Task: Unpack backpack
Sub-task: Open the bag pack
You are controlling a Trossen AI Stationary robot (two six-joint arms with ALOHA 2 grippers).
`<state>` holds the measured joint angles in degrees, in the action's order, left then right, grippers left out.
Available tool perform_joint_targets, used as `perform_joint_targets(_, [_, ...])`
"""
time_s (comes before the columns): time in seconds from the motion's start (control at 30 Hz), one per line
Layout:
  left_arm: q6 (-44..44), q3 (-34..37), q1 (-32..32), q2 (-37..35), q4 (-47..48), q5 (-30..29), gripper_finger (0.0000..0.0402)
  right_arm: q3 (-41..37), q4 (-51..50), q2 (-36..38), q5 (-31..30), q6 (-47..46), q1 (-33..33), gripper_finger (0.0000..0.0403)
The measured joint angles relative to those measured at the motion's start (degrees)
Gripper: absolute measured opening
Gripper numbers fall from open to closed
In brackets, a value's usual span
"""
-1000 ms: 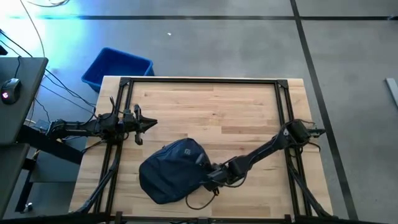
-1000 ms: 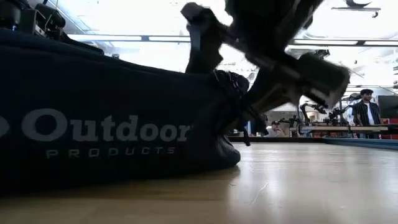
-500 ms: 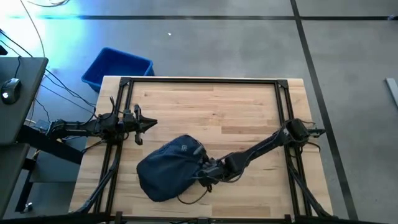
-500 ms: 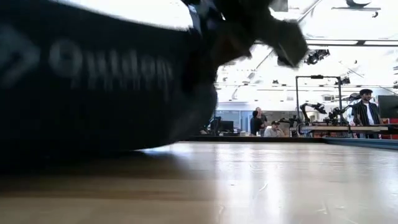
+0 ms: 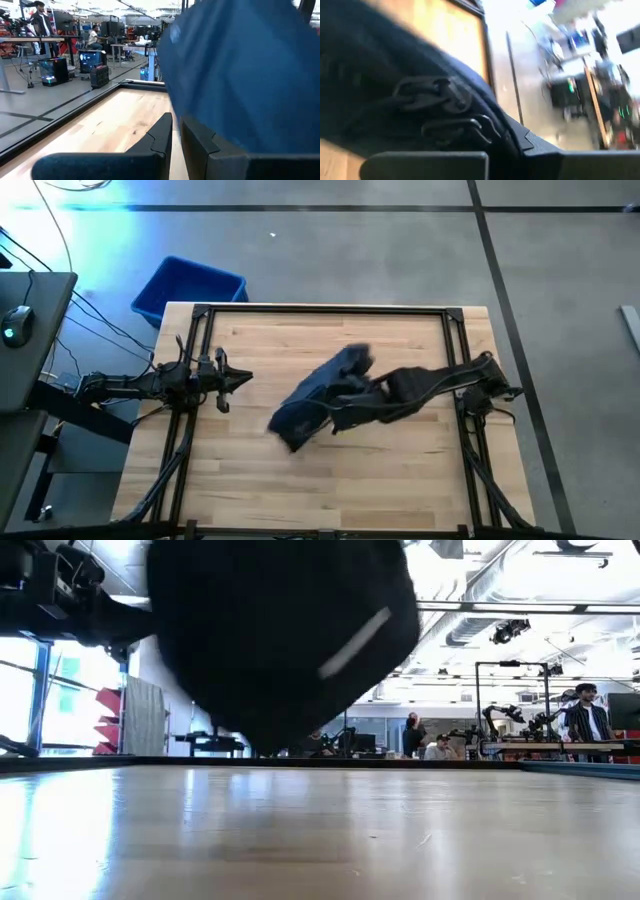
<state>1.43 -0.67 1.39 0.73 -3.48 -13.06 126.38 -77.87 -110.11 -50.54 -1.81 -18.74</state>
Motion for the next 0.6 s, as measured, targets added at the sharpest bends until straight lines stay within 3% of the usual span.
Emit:
perform_joint_targets(0.1, [4.9,0.0,0.0,0.0,-0.2,0.9,0.0016,1.5,-8.8,0.3,2.2,-13.4,-0.2,0.0000])
perform_joint_targets(0.2, [15.8,0.0,0.2,0.0,-0.4,2.6,0.0016,-2.5,-9.8,-0.2,10.0,-20.4,-1.8,0.0000])
perform_joint_targets(0.43, [28.3,0.0,0.2,0.0,0.0,2.0,0.0016,-15.8,16.8,-4.2,33.0,-18.6,-6.4,0.0000])
perform_joint_targets(0.6, [29.7,0.0,0.2,0.0,1.4,2.2,0.0016,-19.7,30.9,-8.1,39.8,-19.1,-5.9,0.0000])
